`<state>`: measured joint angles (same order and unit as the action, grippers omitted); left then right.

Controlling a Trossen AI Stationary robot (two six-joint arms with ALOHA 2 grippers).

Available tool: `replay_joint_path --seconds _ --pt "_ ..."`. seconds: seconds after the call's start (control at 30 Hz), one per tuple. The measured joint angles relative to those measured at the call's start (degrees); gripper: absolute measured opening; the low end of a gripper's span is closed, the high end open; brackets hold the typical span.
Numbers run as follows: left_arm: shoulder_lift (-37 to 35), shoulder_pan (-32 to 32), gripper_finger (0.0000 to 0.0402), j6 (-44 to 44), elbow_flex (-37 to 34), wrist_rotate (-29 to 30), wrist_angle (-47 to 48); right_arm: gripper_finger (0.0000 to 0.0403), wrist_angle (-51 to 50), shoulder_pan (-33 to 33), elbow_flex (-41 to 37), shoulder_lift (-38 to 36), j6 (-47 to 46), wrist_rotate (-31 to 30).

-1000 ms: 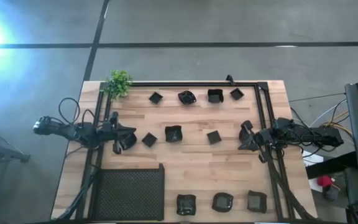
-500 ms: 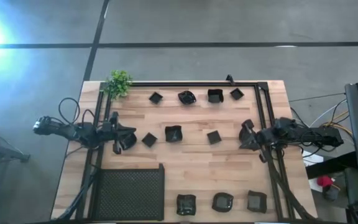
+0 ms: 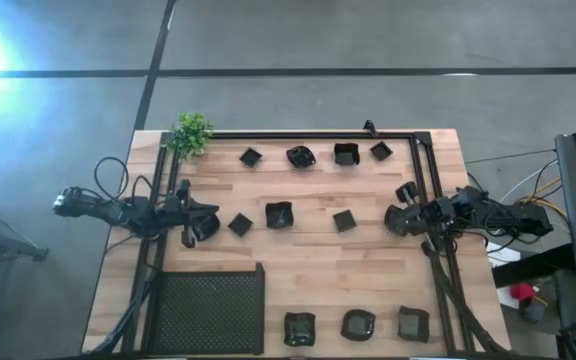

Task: Pick & Place Mini shaped plates
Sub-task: Put the distorted square plate on the shelf

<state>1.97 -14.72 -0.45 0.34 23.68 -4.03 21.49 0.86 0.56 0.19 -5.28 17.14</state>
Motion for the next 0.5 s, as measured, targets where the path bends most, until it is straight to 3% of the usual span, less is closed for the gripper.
replay_joint_path --seconds 0.27,0.5 --pt "-0.02 0.01 0.0000 0.00 0.00 -0.02 0.00 0.0008 -0.66 -0.02 0.00 2.70 0.28 -15.88" --pt "0.01 0.00 0.0000 0.00 0.00 0.01 0.00 0.0008 -2.41 -0.02 1.15 6.91 -0.78 -24.22"
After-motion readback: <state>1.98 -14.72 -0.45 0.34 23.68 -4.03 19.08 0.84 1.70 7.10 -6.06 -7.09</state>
